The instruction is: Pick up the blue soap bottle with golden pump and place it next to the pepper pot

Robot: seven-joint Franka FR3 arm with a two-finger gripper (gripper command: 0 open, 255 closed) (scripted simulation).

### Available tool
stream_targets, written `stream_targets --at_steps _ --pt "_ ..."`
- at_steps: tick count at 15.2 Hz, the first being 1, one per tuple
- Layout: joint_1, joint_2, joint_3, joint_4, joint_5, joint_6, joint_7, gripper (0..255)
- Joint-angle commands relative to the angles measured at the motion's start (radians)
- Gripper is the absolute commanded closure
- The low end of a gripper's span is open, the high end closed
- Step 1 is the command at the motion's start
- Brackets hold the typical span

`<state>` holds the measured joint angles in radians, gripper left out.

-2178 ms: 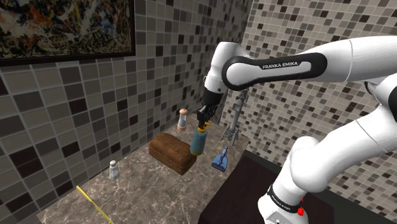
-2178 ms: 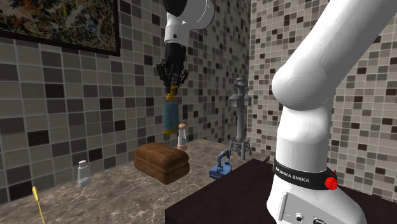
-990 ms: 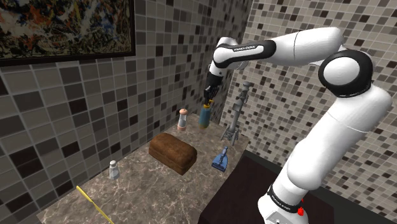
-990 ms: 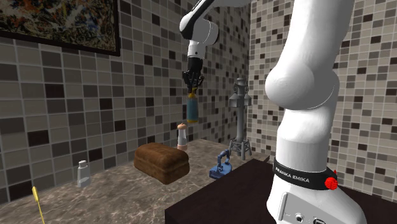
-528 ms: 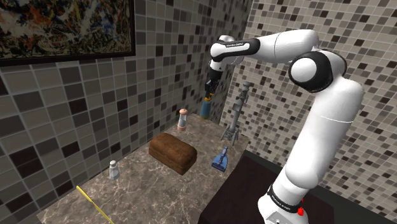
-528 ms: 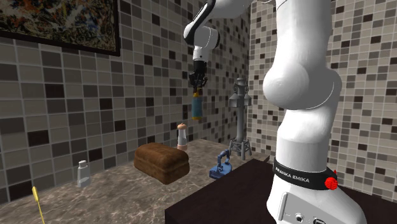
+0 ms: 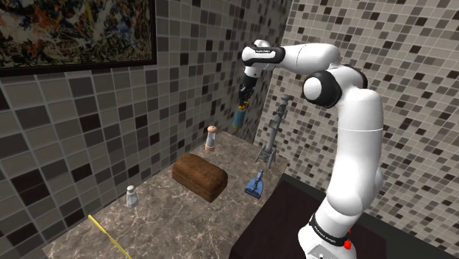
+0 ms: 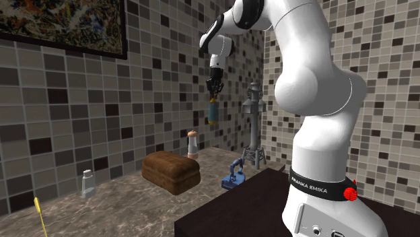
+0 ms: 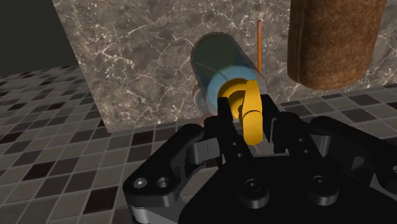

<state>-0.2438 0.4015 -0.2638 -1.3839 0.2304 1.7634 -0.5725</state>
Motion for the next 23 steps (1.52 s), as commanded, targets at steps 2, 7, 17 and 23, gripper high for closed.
stream_targets --at_steps 2,7,17,23 --pt "-0.058 0.134 -0.002 0.201 0.030 -0.074 -0.033 255" --pt "-0.164 0.393 0.017 0.623 0.069 -0.238 -0.042 255" --pt "-0.130 0.338 0.010 0.389 0.066 -0.065 -0.074 255" --pt "-0.120 0.337 0.011 0.305 0.069 0.015 -0.088 255"
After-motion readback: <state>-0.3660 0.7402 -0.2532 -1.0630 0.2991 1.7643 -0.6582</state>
